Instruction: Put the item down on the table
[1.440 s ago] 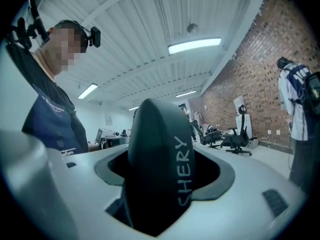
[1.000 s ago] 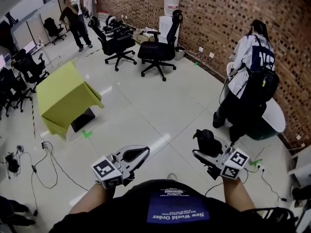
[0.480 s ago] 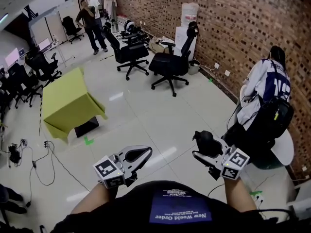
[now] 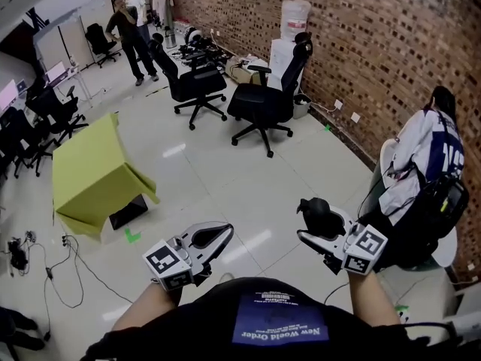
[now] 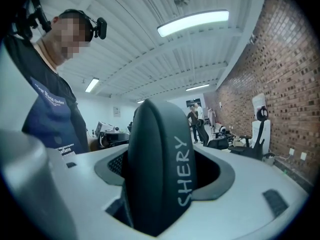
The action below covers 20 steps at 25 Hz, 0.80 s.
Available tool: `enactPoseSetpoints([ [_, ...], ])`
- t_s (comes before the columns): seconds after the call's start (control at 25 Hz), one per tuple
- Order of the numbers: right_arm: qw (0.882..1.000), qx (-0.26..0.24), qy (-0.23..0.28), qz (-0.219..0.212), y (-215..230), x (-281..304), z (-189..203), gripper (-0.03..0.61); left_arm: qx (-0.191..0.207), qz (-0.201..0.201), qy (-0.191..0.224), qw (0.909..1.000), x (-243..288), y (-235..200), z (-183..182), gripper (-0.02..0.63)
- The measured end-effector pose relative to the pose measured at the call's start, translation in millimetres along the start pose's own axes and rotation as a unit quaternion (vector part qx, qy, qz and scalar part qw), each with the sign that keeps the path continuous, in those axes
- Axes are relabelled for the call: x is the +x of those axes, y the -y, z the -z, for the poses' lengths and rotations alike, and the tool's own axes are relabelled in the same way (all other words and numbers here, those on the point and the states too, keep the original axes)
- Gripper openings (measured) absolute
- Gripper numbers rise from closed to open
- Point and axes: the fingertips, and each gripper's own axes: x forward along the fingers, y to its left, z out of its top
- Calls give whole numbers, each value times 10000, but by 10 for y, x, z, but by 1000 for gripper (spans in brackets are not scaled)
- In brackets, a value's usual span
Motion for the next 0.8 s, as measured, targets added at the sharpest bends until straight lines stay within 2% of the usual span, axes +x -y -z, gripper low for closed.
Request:
enactPoseSetpoints([
  [0.2, 9998, 114, 79, 134, 528, 801, -244, 318, 122, 284, -158, 9994, 130, -911, -284, -6],
  [0.32, 9997, 152, 129, 139, 787, 1249, -347, 318, 202, 268, -168, 9993, 138, -1426, -438, -6],
  [0.52, 9998, 142, -48, -127, 1211, 1788, -407, 318, 234, -20, -149, 9996, 190, -2087, -580, -6],
  [0.8, 9974, 145, -82, -699, 2176, 2380, -479, 318, 127, -729, -213, 9970, 580, -2874, -606, -6],
])
